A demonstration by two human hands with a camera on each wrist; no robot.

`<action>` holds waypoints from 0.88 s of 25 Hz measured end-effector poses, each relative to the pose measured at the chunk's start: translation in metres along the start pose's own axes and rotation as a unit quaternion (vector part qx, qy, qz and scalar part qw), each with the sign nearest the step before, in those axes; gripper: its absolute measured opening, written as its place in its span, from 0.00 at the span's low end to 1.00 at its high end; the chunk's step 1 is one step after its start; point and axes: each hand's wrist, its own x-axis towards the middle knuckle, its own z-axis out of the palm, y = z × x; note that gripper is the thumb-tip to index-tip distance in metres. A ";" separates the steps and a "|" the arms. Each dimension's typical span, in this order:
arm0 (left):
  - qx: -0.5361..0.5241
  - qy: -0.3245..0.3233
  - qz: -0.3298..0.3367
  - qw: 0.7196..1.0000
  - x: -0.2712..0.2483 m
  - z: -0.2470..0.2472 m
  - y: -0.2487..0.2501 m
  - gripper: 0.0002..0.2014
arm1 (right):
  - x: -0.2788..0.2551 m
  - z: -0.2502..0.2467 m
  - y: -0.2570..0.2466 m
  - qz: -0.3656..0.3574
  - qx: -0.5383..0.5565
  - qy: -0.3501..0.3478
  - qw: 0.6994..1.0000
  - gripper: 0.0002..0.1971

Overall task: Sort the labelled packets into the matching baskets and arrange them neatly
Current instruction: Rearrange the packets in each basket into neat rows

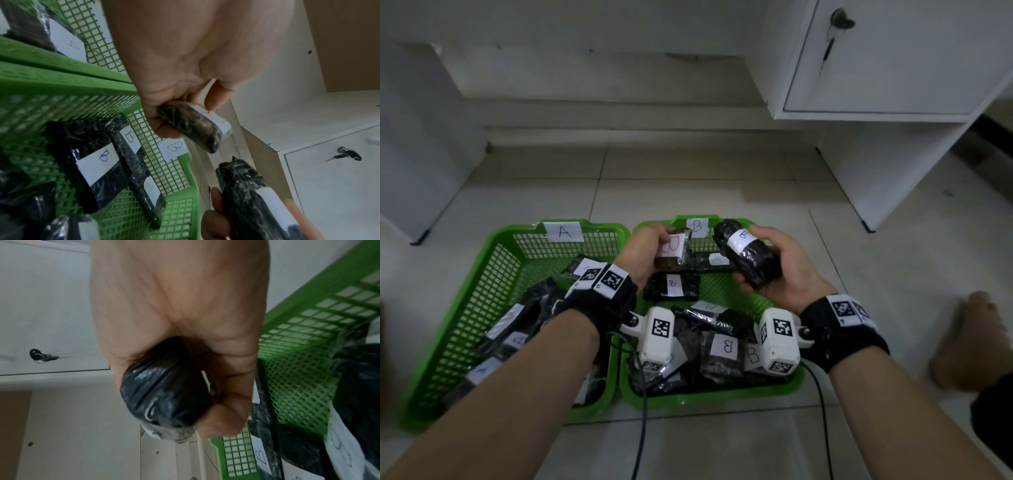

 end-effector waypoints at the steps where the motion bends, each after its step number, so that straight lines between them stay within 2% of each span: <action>1: 0.006 -0.004 0.005 1.000 0.000 -0.001 0.000 0.14 | 0.001 0.001 0.000 -0.011 -0.010 0.002 1.000 0.23; 4: 0.044 -0.016 0.021 0.999 0.007 -0.003 0.001 0.15 | 0.007 -0.004 -0.001 -0.036 -0.076 0.022 0.996 0.21; 7: 0.056 -0.029 0.030 0.998 0.008 -0.008 0.003 0.14 | 0.017 -0.015 0.002 -0.053 -0.136 0.064 0.987 0.25; 12: 0.072 -0.015 0.051 0.996 0.013 -0.016 0.004 0.16 | 0.023 -0.022 0.003 -0.060 -0.137 0.083 0.985 0.29; 15: 0.089 -0.020 0.047 0.995 0.015 -0.018 0.002 0.15 | 0.024 -0.024 -0.001 -0.071 -0.121 0.103 0.985 0.25; 16: 0.085 -0.017 0.042 0.995 0.016 -0.019 0.002 0.15 | 0.023 -0.023 -0.003 -0.082 -0.145 0.130 0.977 0.22; 18: 0.049 -0.024 0.029 0.998 0.018 -0.020 0.003 0.14 | 0.024 -0.020 -0.006 -0.103 -0.258 0.187 0.942 0.18; 19: 0.029 -0.038 0.026 0.999 0.017 -0.021 0.003 0.13 | 0.024 -0.018 -0.006 -0.107 -0.308 0.194 0.925 0.18; 20: 0.014 -0.059 0.027 0.998 0.017 -0.023 0.004 0.13 | 0.024 -0.014 -0.006 -0.102 -0.343 0.183 0.916 0.18; 22: 0.031 -0.094 0.040 0.994 0.013 -0.024 0.007 0.14 | 0.021 0.001 -0.002 -0.071 -0.405 0.113 0.905 0.19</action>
